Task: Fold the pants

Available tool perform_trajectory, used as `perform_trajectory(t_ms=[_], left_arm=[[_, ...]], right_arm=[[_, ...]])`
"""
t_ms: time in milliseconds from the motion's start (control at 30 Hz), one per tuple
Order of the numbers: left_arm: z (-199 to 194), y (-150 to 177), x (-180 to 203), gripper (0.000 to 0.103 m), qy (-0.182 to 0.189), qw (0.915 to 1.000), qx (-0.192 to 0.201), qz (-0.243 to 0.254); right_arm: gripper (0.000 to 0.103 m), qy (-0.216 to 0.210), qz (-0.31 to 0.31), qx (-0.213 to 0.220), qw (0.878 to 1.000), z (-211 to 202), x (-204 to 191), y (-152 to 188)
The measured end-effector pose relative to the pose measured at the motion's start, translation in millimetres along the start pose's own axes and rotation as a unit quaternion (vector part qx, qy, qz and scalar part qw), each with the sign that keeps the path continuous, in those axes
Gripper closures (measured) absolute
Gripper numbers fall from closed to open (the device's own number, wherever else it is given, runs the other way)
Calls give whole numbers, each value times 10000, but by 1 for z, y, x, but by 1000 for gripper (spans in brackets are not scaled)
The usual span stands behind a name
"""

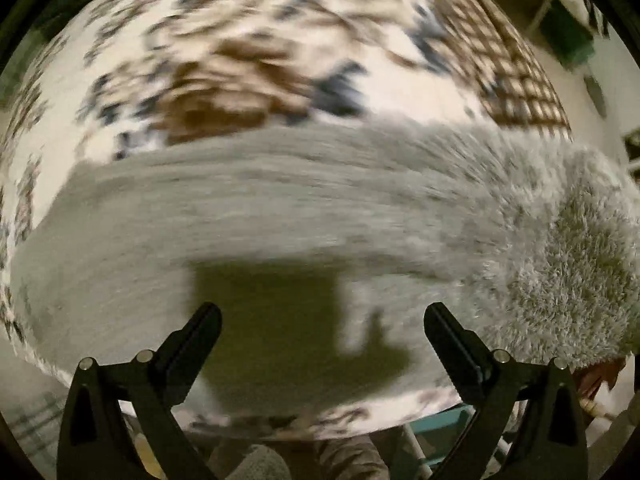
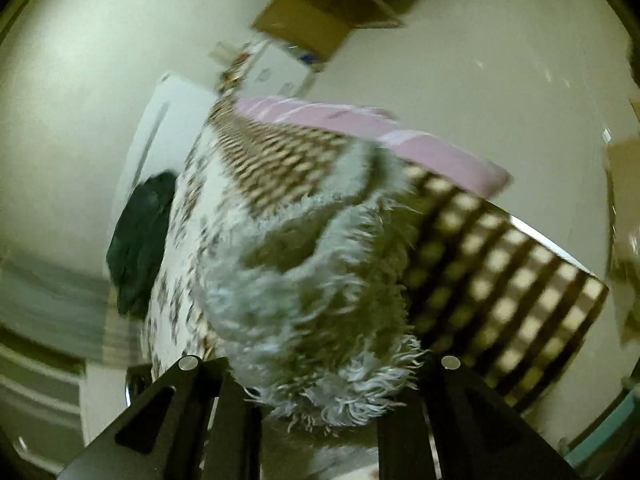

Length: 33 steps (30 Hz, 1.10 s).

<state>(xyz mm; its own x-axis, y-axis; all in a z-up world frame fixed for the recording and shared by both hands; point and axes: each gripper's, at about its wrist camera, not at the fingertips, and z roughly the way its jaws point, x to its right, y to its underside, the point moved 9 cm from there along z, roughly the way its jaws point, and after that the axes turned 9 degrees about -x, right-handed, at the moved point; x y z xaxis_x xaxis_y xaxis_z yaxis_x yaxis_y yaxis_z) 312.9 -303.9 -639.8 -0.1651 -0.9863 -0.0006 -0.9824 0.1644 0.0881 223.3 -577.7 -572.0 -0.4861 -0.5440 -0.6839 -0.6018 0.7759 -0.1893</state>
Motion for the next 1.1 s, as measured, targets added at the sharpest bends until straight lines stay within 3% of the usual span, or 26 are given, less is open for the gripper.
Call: perform_trajectory(t_ms=[167,267,433,567,667,700,733,833,967,1100], left_arm=[[-25,7,-87,0,234,9978,261,-566],[-31,36,-155,0,275,9944,440,-923],[-33,80,-275,0,305,9876,421,-1479],[-32,101,-322,0,411,9839,430,-1683],[-32,106,-337,0,575,9820,481,-1733],[-31,104,-336,0,641,9813,490,-1745],[-32,101,-335,0,748,9805,507,-1742],[-35,91,-323,0,1161,9766,537,-1729],[-30,70,-291,0,1715,9712,459,-1590],[-9,42,-247,0,1741,9779,299,-1117]], right_arm=[[89,-87,-1008,-361,9942,34,-109,53],[89,33,-1544,-702,9855,70,-156,99],[89,387,-2468,-1453,9573,163,-213,206],[89,860,-3071,-1959,9273,222,-226,275],[75,993,-3486,-2421,9000,240,-232,310],[62,877,-3468,-2545,8985,238,-233,316],[50,709,-3341,-2617,9027,234,-233,314],[27,288,-2815,-2657,9216,200,-230,298],[24,383,-2020,-2409,9485,159,-196,249],[24,945,-1612,-2214,9571,140,-144,216]])
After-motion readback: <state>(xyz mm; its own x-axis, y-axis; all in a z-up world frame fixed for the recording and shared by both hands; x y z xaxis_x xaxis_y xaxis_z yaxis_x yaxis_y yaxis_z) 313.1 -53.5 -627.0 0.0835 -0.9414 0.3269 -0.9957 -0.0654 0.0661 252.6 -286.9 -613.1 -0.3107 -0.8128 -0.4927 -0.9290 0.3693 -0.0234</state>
